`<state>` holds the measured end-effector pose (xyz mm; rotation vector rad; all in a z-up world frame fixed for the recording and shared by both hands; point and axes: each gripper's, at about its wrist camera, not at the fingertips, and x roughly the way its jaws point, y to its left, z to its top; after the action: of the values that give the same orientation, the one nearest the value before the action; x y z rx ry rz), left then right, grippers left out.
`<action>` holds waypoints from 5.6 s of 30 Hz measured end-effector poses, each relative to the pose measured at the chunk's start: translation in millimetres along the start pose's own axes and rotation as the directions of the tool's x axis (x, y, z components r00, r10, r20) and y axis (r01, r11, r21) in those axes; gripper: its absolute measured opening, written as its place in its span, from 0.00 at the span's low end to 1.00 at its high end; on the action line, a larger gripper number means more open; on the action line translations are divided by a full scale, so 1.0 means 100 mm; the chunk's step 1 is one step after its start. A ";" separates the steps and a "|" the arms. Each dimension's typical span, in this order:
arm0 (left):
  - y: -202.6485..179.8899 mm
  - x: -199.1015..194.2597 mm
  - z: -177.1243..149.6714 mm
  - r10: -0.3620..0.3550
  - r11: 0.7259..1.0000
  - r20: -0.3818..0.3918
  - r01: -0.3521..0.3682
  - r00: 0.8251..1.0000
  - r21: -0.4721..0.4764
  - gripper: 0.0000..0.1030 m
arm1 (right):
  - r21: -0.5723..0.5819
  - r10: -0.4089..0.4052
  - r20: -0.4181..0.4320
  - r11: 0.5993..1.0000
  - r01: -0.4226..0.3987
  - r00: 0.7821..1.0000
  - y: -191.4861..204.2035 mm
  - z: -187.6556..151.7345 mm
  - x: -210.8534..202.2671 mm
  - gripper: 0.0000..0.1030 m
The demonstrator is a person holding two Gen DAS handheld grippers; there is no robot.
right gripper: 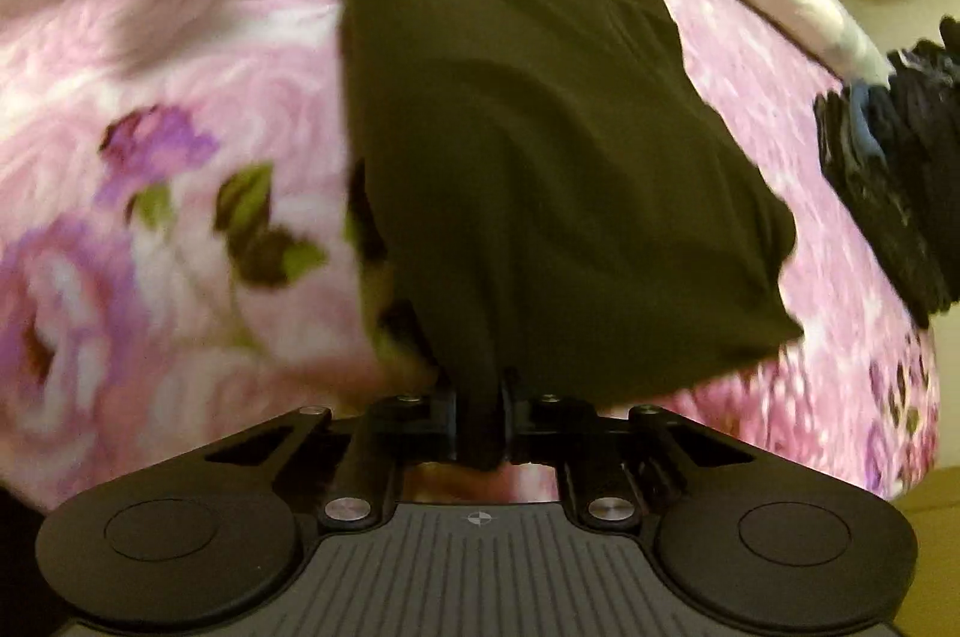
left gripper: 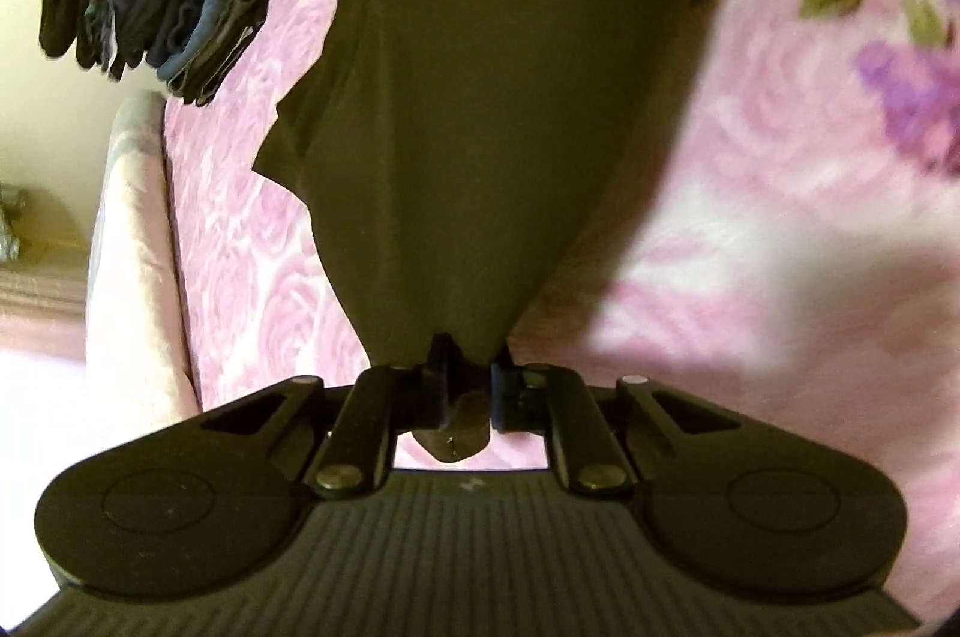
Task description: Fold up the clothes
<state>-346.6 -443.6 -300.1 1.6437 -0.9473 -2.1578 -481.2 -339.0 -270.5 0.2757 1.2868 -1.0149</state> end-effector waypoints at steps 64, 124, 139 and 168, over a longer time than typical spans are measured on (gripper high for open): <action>0.16 0.09 0.21 -0.062 0.995 0.064 0.067 0.996 -0.070 0.13 | -0.115 -0.057 0.140 0.991 0.074 0.988 0.40 0.52 0.08 0.92; 1.21 -2.47 1.73 0.116 0.993 0.213 -0.107 0.970 -0.056 0.08 | -0.031 -0.265 0.191 0.961 0.276 0.945 -1.04 0.07 -2.86 0.14; 2.43 -1.94 3.82 0.178 0.983 0.247 -0.159 0.953 -0.092 0.09 | -0.023 -0.330 0.246 0.938 0.346 0.911 -3.25 -0.99 -3.26 0.14; 6.27 -0.54 4.70 0.601 0.792 0.155 -0.559 0.784 -0.247 0.09 | -0.118 -0.439 0.536 0.807 0.579 0.721 -7.69 0.26 -3.04 0.14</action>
<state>-874.8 -726.2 208.1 0.8580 -1.0949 -1.9311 -1020.6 -647.3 275.3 -0.5750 1.0284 -1.2505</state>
